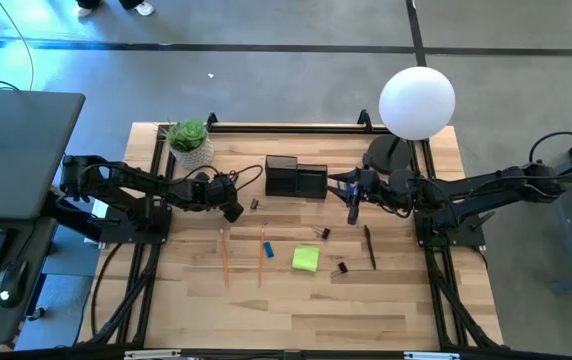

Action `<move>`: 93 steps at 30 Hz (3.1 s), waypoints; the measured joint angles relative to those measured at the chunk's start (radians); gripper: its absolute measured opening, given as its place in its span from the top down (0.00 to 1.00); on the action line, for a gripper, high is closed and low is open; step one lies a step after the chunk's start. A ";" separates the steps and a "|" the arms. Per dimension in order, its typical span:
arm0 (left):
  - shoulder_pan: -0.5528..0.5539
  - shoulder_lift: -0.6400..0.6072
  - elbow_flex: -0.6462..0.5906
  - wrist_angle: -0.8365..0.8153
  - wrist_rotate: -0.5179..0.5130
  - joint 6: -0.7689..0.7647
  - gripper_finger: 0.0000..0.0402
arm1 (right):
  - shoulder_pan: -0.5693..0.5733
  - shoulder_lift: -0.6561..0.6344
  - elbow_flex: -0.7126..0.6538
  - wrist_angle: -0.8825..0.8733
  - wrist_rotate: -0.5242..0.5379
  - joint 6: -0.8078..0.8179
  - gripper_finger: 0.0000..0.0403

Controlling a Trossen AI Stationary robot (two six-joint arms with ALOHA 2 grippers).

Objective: Pick and place office supplies into organizer
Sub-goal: Put the black pen into the black desk organizer

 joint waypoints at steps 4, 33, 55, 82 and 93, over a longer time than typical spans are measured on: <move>0.000 0.000 0.000 -0.001 0.004 -0.001 0.65 | 0.000 0.000 0.000 0.000 0.000 -0.001 0.68; -0.002 -0.001 0.014 -0.021 0.058 0.062 0.91 | 0.000 0.000 0.000 -0.001 0.001 -0.002 0.68; -0.146 -0.005 0.192 -0.218 -0.118 0.344 0.91 | 0.000 0.000 0.000 -0.032 0.019 0.016 0.68; -0.463 -0.007 0.305 -0.297 -0.536 1.004 0.97 | -0.042 0.255 0.000 0.205 -0.124 0.213 0.68; -0.556 -0.007 0.309 0.017 -0.599 1.753 0.96 | -0.146 0.487 0.108 0.295 -0.441 0.384 0.68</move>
